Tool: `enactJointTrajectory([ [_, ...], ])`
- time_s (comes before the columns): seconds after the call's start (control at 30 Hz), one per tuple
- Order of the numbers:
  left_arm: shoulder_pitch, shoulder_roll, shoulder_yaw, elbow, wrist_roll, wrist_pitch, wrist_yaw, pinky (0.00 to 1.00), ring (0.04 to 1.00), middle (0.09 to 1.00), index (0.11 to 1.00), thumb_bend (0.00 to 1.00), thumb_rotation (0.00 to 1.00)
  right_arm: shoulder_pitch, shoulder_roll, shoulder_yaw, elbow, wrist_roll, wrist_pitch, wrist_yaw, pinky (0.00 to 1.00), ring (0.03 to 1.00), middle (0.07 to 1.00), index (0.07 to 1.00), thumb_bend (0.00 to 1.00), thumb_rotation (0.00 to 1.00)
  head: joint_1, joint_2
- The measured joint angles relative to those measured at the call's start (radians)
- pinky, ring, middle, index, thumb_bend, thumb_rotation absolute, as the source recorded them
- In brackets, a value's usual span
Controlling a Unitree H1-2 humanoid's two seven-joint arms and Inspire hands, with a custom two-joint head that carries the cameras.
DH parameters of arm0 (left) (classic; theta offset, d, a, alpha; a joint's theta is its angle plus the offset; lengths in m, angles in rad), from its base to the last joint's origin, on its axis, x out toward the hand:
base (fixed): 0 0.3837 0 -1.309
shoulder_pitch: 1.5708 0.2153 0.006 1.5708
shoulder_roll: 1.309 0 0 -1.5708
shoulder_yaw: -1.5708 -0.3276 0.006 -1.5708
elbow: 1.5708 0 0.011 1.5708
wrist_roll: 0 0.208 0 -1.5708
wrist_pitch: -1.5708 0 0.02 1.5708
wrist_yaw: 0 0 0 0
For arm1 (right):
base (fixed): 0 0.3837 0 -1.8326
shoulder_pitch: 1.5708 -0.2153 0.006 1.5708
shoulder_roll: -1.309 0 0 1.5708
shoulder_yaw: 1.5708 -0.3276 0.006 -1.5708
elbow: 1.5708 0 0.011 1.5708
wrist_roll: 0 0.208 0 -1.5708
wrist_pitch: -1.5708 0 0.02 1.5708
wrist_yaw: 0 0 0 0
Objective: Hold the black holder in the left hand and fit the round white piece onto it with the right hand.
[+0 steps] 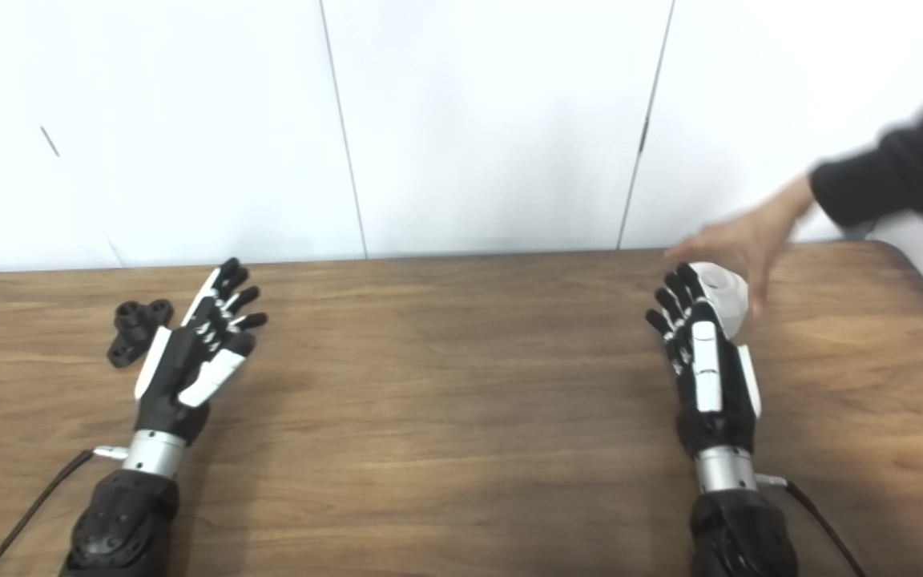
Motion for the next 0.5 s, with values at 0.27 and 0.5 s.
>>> enactJointTrajectory([
  [0.27, 0.006, 0.024, -0.021, -0.002, 0.101, -0.063, 0.060, 0.78, 0.873, 0.888, 0.870, 0.82, 0.23, 0.002, 0.000, 0.008, 0.000, -0.013, -0.004, 0.000, 0.88, 0.912, 0.920, 0.909, 0.35, 0.86, -0.014, -0.008],
  [0.5, 0.065, 0.068, -0.040, -0.084, 0.192, -0.066, 0.130, 0.71, 0.829, 0.863, 0.858, 0.84, 0.24, 0.005, 0.001, 0.013, -0.002, -0.037, -0.008, -0.001, 0.87, 0.895, 0.909, 0.901, 0.38, 0.84, -0.012, -0.008],
])
